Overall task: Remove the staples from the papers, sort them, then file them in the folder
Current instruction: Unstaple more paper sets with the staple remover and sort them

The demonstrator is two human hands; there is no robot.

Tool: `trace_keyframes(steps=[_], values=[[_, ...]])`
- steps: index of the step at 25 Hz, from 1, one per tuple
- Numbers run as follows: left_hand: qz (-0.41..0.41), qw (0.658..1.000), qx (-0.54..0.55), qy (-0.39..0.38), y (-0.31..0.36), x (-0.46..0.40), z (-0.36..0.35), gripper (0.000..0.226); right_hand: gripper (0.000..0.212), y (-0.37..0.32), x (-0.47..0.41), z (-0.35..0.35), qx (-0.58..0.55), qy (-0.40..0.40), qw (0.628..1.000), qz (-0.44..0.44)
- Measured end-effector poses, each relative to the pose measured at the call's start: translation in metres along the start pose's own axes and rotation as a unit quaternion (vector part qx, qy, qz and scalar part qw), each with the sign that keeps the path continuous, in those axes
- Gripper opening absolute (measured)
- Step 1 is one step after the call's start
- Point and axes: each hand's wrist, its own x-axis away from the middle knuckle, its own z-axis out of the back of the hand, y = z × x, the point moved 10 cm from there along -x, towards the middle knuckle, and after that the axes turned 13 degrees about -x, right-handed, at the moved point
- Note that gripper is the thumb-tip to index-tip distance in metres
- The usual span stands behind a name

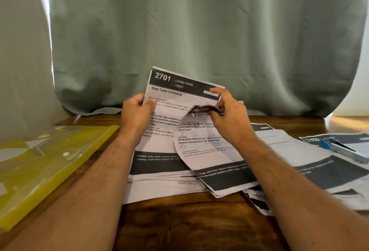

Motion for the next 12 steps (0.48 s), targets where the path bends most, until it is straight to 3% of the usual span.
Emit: trace_keyframes(steps=[3,5,7,10,12], values=[[-0.065,0.996,0.025,-0.047,0.02,0.008,-0.009,0.015,0.076,-0.005,-0.001,-0.013,-0.029,-0.017,0.999,0.012],[-0.093,0.994,0.005,-0.063,0.025,0.013,-0.013,0.017,0.076,-0.006,-0.003,-0.014,-0.031,-0.003,0.999,0.029],[-0.092,0.992,0.012,-0.091,0.024,0.013,-0.017,0.016,0.051,-0.004,-0.009,-0.009,0.0,0.021,0.999,0.044],[0.022,0.99,0.084,-0.109,-0.002,0.003,-0.021,0.045,0.017,0.0,-0.014,0.006,0.069,0.084,0.992,0.059],[0.068,0.992,-0.101,-0.028,-0.029,-0.011,-0.003,0.034,0.016,0.007,-0.015,0.018,0.059,0.128,0.989,0.051]])
